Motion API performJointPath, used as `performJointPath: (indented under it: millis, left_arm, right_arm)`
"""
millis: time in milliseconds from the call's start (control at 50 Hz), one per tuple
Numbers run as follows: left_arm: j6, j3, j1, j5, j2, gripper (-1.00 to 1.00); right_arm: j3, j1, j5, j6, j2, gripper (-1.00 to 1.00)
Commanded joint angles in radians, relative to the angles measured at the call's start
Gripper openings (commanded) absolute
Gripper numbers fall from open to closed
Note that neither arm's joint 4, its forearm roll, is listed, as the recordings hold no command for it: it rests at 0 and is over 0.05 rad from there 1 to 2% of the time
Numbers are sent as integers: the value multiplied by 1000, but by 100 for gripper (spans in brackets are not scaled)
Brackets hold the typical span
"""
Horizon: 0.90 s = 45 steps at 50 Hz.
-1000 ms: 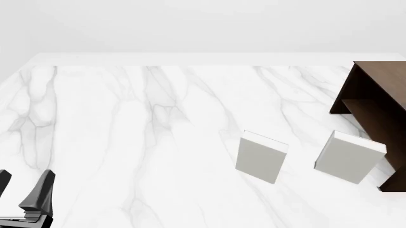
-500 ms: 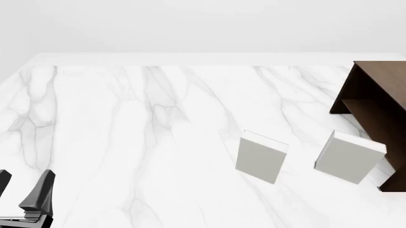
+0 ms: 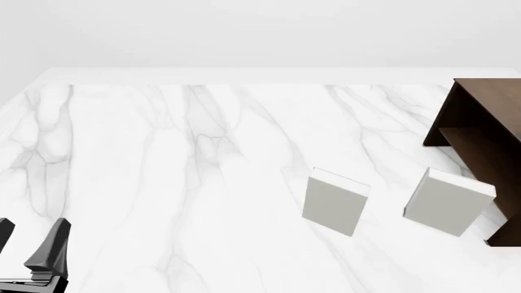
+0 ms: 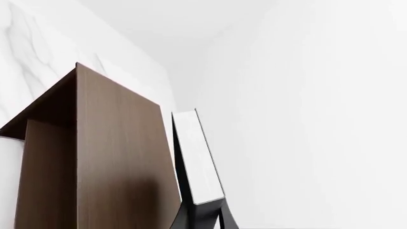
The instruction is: Pick up the book on the left and place it on top of the shelf.
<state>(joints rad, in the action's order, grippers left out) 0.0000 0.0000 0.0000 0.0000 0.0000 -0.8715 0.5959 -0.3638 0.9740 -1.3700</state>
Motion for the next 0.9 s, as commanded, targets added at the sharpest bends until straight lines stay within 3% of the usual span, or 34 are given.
performJointPath:
  millis: [20, 800, 820, 900]
  left_arm:
    - [0, 0, 0, 0, 0, 100]
    - [0, 0, 0, 0, 0, 100]
    - [0, 0, 0, 0, 0, 100]
    - [0, 0, 0, 0, 0, 100]
  right_arm:
    - [-18, 6, -25, -6, -16, -100]
    - [0, -15, -62, -6, -125, -100]
    - [2, -16, -61, -10, -124, 100]
    - [4, -13, -56, -18, -128, 100]
